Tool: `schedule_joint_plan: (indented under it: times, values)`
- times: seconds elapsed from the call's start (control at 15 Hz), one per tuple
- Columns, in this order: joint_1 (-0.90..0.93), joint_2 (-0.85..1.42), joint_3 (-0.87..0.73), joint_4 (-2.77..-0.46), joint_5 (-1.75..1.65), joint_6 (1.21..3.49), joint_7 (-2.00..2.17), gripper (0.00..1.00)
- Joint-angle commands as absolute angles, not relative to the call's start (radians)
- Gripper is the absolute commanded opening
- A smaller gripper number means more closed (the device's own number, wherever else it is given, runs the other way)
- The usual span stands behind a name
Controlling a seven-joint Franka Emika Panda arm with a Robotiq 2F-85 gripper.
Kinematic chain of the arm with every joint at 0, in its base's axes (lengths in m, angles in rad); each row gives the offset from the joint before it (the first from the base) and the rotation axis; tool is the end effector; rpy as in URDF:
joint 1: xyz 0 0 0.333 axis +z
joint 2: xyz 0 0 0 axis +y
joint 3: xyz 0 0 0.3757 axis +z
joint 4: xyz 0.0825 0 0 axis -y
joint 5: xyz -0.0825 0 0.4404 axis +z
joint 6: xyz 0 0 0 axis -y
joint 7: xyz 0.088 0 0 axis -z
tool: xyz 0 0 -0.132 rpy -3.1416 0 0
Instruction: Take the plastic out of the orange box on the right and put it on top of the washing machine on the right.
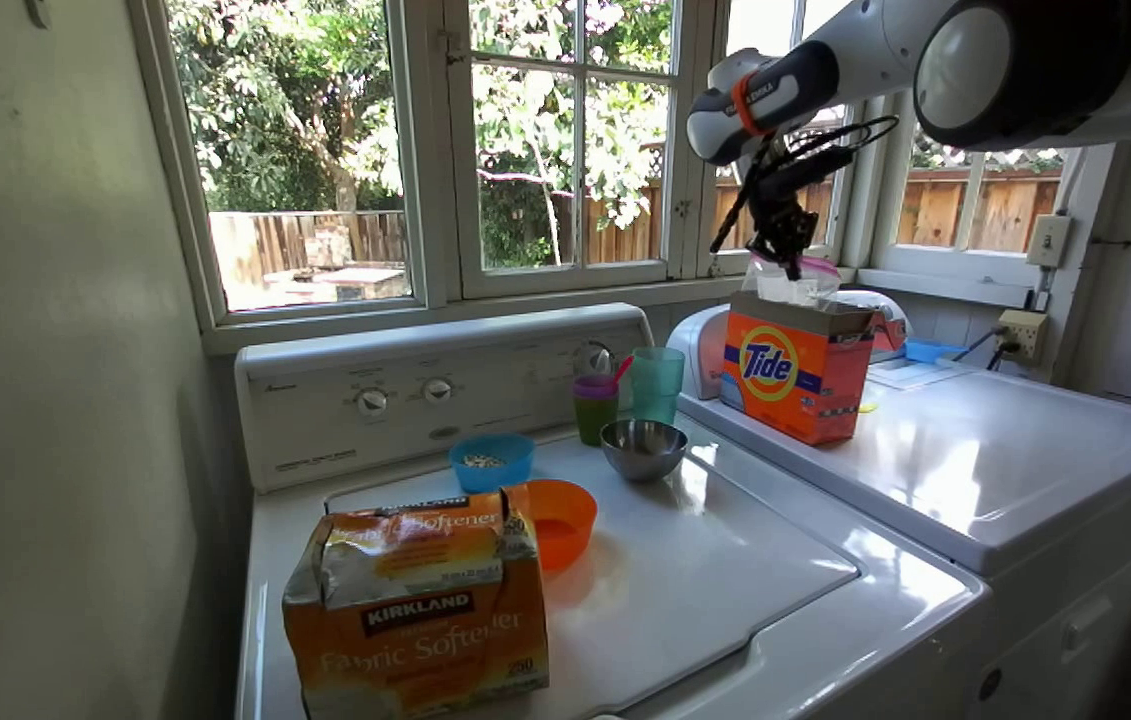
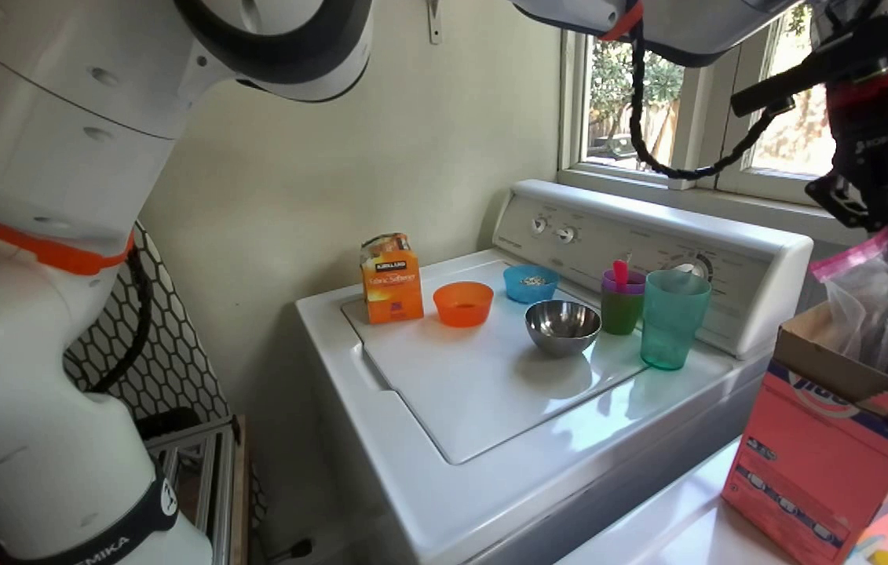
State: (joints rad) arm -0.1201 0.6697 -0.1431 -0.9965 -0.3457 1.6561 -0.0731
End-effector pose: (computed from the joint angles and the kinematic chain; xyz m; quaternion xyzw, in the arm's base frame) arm 0.8020 -0.2182 0.4982 0.9746 -0.0629 -0.0358 0.2118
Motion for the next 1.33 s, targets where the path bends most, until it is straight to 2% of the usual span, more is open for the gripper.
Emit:
schedule_joint_plan:
  times: [0.0,0.8,1.27]
  values:
    - [-0.094,0.586,-0.161,-1.044,-0.378,1.677,-0.004,0.00]
    - [-0.008,0.248,-0.199,-1.158,-0.505,1.721,0.401,0.00]
    - [0.037,-0.004,-0.182,-1.406,-0.593,1.700,0.826,0.00]
